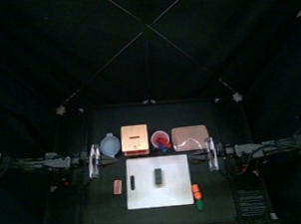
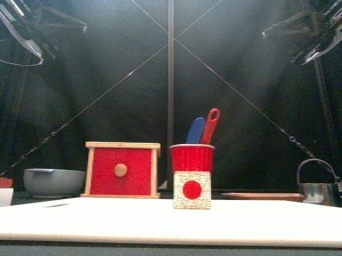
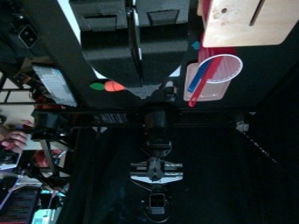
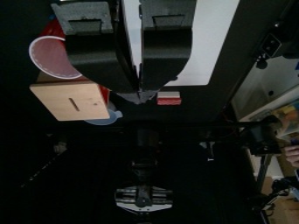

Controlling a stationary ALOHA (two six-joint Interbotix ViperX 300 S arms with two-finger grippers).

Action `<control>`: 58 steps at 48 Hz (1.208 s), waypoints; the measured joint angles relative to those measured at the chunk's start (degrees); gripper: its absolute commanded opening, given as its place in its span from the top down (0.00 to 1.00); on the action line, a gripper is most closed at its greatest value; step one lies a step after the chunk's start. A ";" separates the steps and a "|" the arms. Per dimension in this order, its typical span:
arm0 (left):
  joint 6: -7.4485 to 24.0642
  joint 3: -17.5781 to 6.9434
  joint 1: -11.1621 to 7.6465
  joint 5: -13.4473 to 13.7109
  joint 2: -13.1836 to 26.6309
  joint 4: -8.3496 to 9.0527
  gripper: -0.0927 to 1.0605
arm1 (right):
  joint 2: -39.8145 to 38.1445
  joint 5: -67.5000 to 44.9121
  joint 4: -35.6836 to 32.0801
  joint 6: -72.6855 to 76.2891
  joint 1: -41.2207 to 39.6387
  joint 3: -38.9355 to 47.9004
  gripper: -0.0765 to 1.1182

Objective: Cut the sushi into 4 pieces with the knife
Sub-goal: Pick up the knife at its handle with right hand

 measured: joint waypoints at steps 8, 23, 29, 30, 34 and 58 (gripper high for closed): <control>0.18 0.44 -0.09 -5.63 5.80 0.44 0.89 | 3.96 1.41 2.37 1.05 -2.20 -2.90 0.87; -0.09 -0.18 -0.09 -9.40 12.74 1.58 0.76 | 22.06 24.70 2.20 0.70 -8.44 -20.48 0.54; -0.18 -0.18 -0.09 -9.40 13.89 1.05 0.73 | 29.27 36.91 -0.35 0.26 -8.70 -29.18 0.29; -0.18 -0.18 -0.09 -9.40 13.89 1.05 0.73 | 30.41 38.58 -0.88 0.26 -8.70 -30.32 0.26; -0.18 -0.18 -0.09 -9.40 13.89 0.70 0.73 | 34.28 45.35 -3.78 0.18 -8.61 -34.72 0.14; -0.26 0.53 -0.09 -9.40 13.97 0.09 0.73 | 49.83 67.32 -18.98 -0.79 -6.33 -48.96 0.11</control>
